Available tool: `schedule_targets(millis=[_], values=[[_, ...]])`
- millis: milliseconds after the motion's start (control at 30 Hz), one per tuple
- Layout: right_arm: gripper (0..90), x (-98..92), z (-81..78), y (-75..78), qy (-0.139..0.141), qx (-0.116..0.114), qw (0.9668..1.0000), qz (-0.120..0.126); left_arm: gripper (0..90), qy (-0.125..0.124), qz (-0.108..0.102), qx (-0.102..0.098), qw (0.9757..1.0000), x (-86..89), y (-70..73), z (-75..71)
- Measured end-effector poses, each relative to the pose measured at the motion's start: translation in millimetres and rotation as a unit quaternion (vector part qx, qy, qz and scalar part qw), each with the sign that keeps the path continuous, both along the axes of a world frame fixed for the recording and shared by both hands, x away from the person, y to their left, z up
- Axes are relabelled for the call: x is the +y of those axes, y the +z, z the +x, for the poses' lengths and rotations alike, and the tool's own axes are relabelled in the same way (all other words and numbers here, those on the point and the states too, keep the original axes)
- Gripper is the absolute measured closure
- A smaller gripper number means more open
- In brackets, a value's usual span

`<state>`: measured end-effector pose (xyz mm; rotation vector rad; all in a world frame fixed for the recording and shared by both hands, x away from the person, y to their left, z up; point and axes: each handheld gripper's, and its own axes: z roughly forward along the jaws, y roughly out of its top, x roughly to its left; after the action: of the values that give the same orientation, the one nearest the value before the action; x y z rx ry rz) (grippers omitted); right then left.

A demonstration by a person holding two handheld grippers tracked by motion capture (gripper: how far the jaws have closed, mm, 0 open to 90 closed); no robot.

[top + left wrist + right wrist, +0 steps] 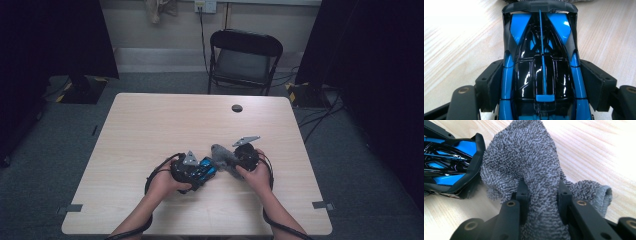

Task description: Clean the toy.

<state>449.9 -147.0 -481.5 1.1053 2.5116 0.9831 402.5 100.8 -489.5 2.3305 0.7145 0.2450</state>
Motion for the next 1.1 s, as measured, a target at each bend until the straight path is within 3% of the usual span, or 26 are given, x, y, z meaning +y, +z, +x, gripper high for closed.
schedule_targets(millis=[233,367,500,667,700,833,933,1000,1100], values=[[71.3,-0.5,0.6,0.5,0.0,0.002,1.0,0.0,26.2,0.003,-0.003,0.002,1.0,3.4,3.7,-1.4],[71.0,-0.8,1.4,0.8,-0.002,0.003,1.0,0.003,27.3,0.006,-0.012,-0.003,0.9999,8.1,15.1,-0.7],[71.1,-0.3,1.8,2.1,-0.004,0.003,1.0,0.0,28.0,0.004,-0.008,-0.004,1.0,10.3,22.9,-0.3],[71.0,-0.1,1.7,2.7,-0.004,0.003,1.0,-0.001,28.1,0.005,-0.009,0.005,0.9999,11.7,26.9,-0.4],[71.0,-0.4,1.7,2.6,-0.004,0.003,1.0,0.0,28.2,0.005,-0.014,0.001,0.9999,11.5,27.2,-0.6],[70.9,0.0,2.3,2.9,-0.004,0.005,1.0,-0.002,28.2,0.003,0.006,0.003,1.0,9.8,21.9,2.8],[70.8,0.1,2.0,2.7,-0.004,0.004,1.0,-0.003,28.1,0.007,0.001,0.01,0.9999,9.1,13.0,5.1],[70.6,-0.7,1.7,1.9,-0.004,0.003,1.0,0.0,28.1,0.007,-0.008,0.006,0.9999,9.6,11.8,5.0],[70.2,-0.8,2.0,1.6,-0.005,0.004,1.0,0.001,28.1,0.001,-0.005,0.009,0.9999,10.8,13.0,5.7]])
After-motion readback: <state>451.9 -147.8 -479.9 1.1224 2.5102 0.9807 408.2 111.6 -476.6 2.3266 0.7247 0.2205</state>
